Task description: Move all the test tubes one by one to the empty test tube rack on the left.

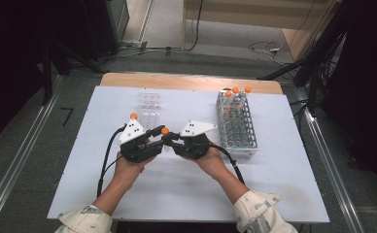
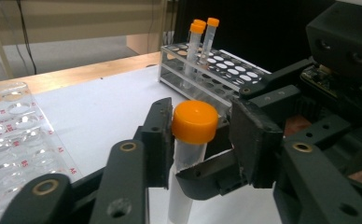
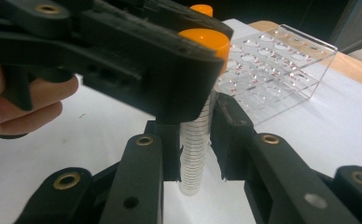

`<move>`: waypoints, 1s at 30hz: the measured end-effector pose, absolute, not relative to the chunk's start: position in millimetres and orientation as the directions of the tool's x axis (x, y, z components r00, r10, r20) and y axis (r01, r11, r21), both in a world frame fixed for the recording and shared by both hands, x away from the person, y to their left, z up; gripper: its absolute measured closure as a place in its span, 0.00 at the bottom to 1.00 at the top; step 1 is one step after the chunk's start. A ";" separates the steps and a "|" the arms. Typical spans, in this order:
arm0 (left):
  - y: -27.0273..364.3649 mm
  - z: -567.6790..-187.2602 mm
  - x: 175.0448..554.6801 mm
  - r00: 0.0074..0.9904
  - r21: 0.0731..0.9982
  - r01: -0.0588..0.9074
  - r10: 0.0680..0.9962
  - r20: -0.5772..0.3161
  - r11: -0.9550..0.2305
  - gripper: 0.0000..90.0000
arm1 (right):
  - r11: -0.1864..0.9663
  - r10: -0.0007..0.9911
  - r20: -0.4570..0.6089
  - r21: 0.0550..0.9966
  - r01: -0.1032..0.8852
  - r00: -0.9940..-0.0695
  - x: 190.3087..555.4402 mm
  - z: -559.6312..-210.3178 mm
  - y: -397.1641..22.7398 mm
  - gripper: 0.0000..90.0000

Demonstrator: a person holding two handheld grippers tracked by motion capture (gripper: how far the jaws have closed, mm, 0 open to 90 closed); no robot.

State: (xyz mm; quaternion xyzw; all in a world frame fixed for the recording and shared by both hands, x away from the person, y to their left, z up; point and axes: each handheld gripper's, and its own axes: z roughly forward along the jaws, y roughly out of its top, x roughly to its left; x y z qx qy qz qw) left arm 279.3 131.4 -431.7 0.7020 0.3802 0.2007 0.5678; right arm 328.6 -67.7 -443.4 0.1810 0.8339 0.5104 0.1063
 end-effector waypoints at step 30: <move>179.2 -390.6 300.2 0.493 0.960 0.271 0.847 -0.199 0.068 0.77 | 0.352 0.443 0.081 0.900 0.256 -0.893 325.3 -440.2 -81.2 0.42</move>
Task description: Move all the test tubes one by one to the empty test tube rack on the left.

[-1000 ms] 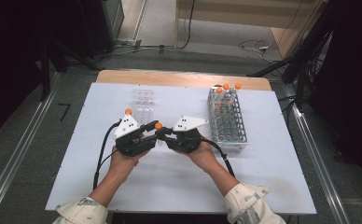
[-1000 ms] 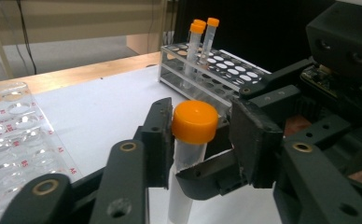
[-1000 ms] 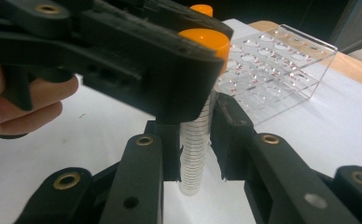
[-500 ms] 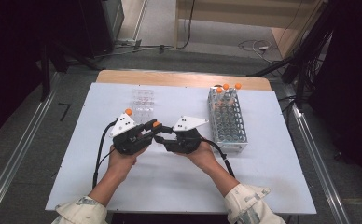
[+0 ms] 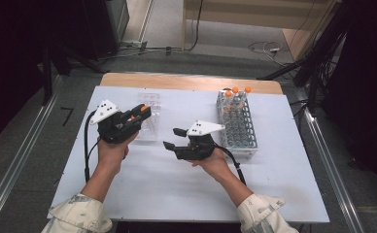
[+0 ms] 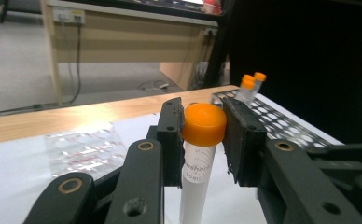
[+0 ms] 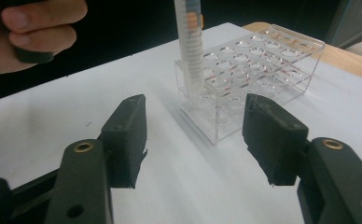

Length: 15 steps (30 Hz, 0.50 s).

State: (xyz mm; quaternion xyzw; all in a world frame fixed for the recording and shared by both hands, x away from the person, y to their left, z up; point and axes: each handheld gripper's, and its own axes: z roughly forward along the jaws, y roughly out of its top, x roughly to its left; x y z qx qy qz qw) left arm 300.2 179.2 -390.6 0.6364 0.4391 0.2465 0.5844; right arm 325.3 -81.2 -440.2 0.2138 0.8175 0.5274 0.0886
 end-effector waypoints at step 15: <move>196.7 -389.7 327.6 0.386 0.967 0.253 0.911 -0.143 0.044 0.77 | 0.343 0.444 0.090 0.902 0.262 -0.891 321.3 -444.0 -86.9 0.41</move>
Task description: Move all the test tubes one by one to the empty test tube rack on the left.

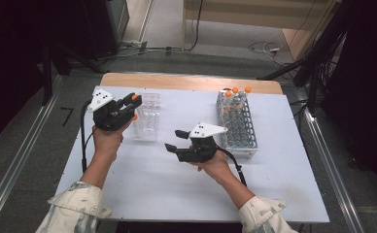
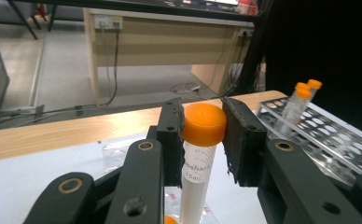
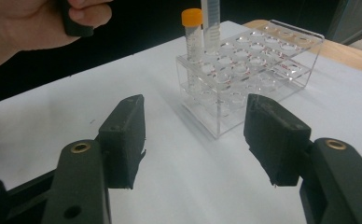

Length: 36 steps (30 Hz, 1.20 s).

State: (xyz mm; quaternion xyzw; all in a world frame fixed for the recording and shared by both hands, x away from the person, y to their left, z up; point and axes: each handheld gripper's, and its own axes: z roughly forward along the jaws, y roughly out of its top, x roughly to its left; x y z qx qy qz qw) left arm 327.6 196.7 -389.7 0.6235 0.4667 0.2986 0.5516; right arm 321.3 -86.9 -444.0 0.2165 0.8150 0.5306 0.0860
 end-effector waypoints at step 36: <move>194.6 -429.8 339.7 0.297 0.951 0.307 0.953 -0.054 -0.042 0.77 | 0.335 0.458 0.094 0.903 0.270 -0.884 320.8 -445.4 -93.6 0.42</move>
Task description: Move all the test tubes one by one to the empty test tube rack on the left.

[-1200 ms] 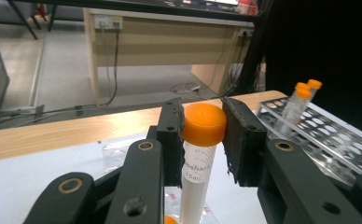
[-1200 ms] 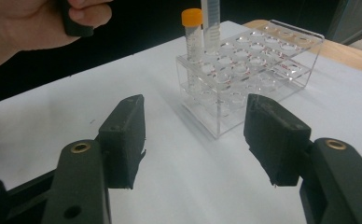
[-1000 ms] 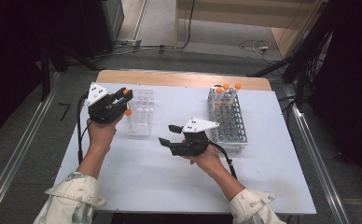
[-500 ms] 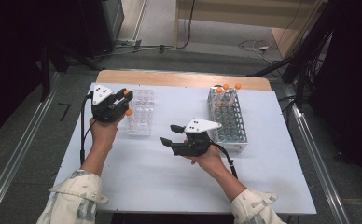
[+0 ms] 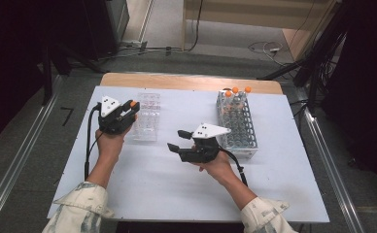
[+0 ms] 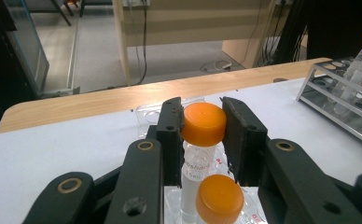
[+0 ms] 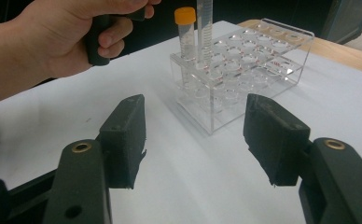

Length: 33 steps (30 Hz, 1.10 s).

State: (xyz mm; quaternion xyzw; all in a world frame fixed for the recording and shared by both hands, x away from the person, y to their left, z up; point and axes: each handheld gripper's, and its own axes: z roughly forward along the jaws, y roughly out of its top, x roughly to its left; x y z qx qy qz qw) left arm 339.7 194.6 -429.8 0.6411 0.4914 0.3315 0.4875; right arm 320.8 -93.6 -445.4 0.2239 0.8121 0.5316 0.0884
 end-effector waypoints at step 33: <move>194.6 -432.6 332.2 0.300 0.949 0.315 0.947 -0.117 0.018 0.34 | 0.301 0.519 0.041 0.926 0.227 -0.854 322.0 -434.0 -110.5 0.40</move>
